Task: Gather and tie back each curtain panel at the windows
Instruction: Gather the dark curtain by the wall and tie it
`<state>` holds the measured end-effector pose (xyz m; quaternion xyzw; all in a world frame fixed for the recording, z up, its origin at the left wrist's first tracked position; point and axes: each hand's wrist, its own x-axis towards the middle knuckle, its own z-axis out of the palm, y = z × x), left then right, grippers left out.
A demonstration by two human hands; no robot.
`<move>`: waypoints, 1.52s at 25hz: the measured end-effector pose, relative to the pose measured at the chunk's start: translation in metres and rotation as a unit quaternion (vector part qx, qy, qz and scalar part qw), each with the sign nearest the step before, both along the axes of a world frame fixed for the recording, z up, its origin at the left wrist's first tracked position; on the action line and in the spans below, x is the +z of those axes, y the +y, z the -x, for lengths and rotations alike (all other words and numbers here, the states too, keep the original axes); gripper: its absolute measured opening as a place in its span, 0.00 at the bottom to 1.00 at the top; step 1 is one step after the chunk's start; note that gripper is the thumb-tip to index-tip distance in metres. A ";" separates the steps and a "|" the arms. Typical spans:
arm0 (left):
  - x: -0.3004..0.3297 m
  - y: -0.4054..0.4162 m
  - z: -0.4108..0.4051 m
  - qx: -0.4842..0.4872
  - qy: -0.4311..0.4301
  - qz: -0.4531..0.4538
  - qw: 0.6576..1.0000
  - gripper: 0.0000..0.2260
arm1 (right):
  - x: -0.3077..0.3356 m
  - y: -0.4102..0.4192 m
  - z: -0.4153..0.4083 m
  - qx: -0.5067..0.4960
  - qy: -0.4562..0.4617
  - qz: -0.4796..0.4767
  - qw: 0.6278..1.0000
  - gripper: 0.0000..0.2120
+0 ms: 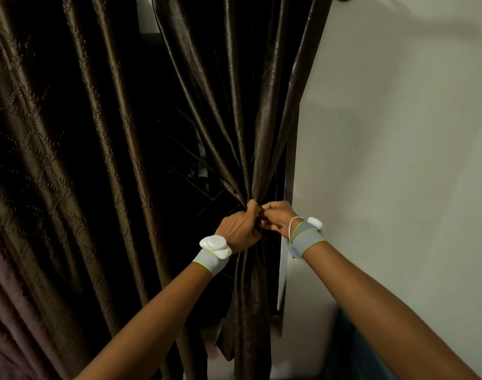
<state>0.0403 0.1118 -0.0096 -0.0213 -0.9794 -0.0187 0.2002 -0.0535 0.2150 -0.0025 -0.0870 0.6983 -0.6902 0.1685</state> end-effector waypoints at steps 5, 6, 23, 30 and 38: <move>0.004 -0.004 0.004 0.001 -0.033 -0.034 0.999 0.26 | -0.011 -0.009 0.002 -0.037 0.075 -0.029 0.996 0.07; 0.005 -0.007 0.006 -0.001 -0.033 -0.067 0.997 0.24 | -0.014 -0.011 0.003 -0.046 0.090 -0.029 0.994 0.05; 0.021 -0.012 0.023 0.034 -0.021 -0.219 0.975 0.11 | -0.005 0.011 0.004 0.103 0.358 -0.165 0.913 0.14; 0.032 0.002 0.023 0.055 0.012 -0.142 0.988 0.08 | -0.003 0.020 0.007 0.145 0.342 -0.164 0.914 0.22; 0.034 -0.008 0.022 0.119 0.024 -0.075 0.990 0.15 | -0.014 0.024 0.006 0.105 0.397 -0.149 0.900 0.08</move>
